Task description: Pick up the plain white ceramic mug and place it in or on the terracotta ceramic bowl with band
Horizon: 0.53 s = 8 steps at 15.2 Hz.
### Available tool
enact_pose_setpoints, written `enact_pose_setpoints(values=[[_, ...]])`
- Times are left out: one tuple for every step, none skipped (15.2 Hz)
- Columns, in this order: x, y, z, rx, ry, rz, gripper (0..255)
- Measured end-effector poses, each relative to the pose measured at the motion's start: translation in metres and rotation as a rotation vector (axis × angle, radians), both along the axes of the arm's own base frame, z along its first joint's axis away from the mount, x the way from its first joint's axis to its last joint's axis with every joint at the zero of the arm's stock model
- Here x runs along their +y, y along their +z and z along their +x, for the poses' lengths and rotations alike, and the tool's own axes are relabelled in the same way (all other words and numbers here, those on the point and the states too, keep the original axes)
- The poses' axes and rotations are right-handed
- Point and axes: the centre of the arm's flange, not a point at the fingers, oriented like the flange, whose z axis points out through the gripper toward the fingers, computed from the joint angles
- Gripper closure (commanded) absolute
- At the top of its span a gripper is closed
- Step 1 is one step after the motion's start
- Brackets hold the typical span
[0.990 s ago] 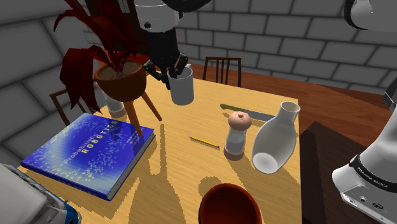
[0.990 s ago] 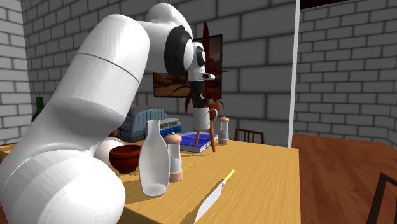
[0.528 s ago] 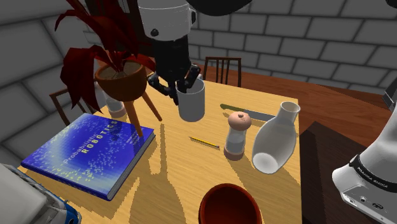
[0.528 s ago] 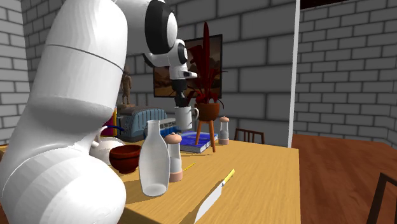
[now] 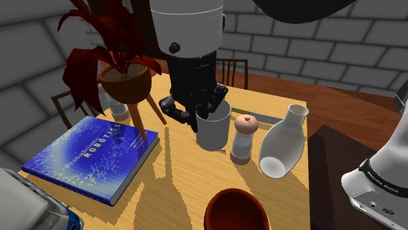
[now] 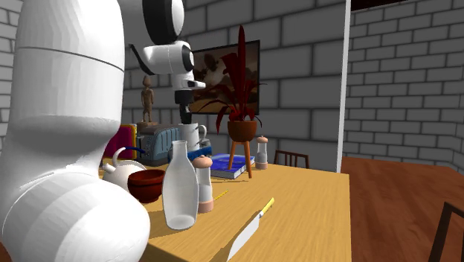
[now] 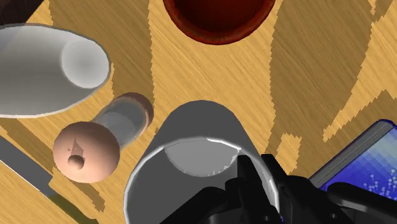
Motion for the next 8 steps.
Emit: enact_pose_setpoints(values=[[0.002, 0.000, -0.013, 0.000, 0.000, 0.000, 255], [0.006, 0.001, -0.026, 0.000, 0.000, 0.000, 255], [0.008, 0.001, -0.039, 0.000, 0.000, 0.000, 255], [0.012, 0.001, -0.053, 0.000, 0.000, 0.000, 255], [0.013, 0.004, -0.068, 0.000, 0.000, -0.001, 255], [0.017, 0.004, -0.081, 0.000, 0.000, 0.000, 255], [0.021, 0.005, -0.092, 0.000, 0.000, 0.000, 255], [0.024, 0.007, -0.102, 0.000, 0.000, 0.000, 255]])
